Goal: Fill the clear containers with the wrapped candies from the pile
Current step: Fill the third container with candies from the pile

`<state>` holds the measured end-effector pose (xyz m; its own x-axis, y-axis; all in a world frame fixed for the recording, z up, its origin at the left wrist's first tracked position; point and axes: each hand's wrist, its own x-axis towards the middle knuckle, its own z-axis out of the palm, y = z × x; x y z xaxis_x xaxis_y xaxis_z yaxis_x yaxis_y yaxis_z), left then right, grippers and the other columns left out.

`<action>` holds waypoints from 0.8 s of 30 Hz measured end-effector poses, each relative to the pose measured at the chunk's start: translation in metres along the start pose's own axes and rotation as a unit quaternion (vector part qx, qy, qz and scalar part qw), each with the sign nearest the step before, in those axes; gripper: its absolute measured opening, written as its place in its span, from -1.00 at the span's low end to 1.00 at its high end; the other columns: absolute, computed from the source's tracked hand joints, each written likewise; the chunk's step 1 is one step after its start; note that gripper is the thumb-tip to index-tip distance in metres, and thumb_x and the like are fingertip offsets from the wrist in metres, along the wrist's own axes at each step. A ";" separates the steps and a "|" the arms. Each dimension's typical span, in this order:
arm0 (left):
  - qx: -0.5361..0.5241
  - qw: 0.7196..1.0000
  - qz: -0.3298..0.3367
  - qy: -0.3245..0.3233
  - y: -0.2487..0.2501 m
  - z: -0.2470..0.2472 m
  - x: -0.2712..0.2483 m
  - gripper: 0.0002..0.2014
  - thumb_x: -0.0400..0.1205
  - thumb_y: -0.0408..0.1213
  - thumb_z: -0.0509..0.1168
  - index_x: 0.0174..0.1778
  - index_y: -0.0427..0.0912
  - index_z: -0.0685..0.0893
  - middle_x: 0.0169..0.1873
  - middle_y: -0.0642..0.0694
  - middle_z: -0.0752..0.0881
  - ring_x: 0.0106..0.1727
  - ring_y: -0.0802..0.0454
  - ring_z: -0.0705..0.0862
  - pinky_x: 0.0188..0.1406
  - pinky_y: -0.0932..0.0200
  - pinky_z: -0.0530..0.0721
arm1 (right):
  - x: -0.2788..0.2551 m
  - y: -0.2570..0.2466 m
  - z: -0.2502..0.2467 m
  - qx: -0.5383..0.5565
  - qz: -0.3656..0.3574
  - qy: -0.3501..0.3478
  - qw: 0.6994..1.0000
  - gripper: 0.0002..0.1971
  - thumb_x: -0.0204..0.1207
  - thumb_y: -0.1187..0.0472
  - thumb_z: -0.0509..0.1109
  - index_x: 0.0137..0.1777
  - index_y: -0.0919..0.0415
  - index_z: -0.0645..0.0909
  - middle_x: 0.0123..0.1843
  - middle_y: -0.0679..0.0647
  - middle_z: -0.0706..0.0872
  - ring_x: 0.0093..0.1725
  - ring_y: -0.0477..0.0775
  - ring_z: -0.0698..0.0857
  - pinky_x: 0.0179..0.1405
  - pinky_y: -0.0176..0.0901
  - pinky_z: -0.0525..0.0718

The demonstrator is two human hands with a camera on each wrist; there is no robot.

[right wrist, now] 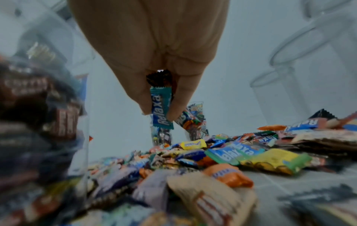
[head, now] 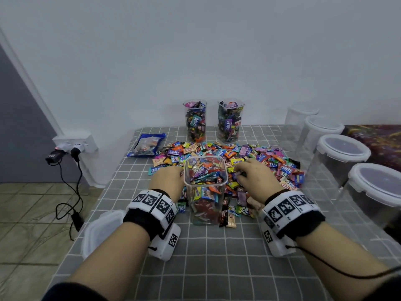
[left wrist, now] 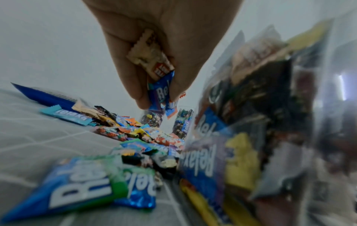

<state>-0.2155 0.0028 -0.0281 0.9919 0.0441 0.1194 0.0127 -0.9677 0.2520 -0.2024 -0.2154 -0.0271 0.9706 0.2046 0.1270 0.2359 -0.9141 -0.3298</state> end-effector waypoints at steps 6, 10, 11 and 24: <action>-0.030 0.998 0.001 0.056 -0.001 -0.014 -0.002 -0.73 0.70 -0.17 0.15 -0.09 -0.26 0.67 -0.16 -0.21 0.74 -0.15 -0.16 0.62 -0.22 0.08 0.51 | -0.005 -0.012 -0.023 0.072 -0.024 0.085 0.993 -0.76 0.65 0.20 0.25 0.24 0.17 0.63 0.17 0.13 0.60 0.16 0.13 0.56 0.11 -0.11 0.49; -0.054 0.994 -0.006 0.096 -0.002 -0.027 -0.001 -0.68 0.67 -0.18 0.18 -0.40 -0.20 0.48 -0.44 -0.11 0.56 -0.25 -0.16 0.54 -0.32 0.09 0.35 | -0.009 -0.032 -0.043 0.118 -0.079 0.151 0.978 -0.79 0.62 0.22 0.31 0.20 0.19 0.66 0.09 0.07 0.61 0.05 0.03 0.56 0.03 -0.23 0.46; -0.062 0.993 -0.003 0.105 -0.003 -0.030 0.000 -0.70 0.67 -0.17 0.19 -0.36 -0.21 0.53 -0.42 -0.12 0.59 -0.24 -0.16 0.57 -0.32 0.08 0.37 | -0.011 -0.038 -0.047 0.129 -0.096 0.162 0.974 -0.80 0.61 0.22 0.31 0.18 0.19 0.67 0.05 0.03 0.58 0.01 -0.02 0.53 0.02 -0.23 0.46; -0.078 0.987 0.011 0.141 -0.003 -0.037 -0.004 -0.75 0.68 -0.14 0.19 -0.12 -0.23 0.67 -0.30 -0.13 0.68 -0.27 -0.03 0.51 -0.29 0.11 0.34 | -0.031 -0.081 -0.028 0.140 -0.250 0.135 0.949 -0.75 0.46 0.26 0.32 0.11 0.21 0.71 0.03 0.11 0.66 -0.02 0.11 0.66 -0.07 -0.08 0.61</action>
<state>-0.2239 0.0146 0.0062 0.9164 0.1122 0.3843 -0.0500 -0.9203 0.3879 -0.2531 -0.1574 0.0223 0.6958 0.4564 0.5546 0.7030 -0.5908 -0.3958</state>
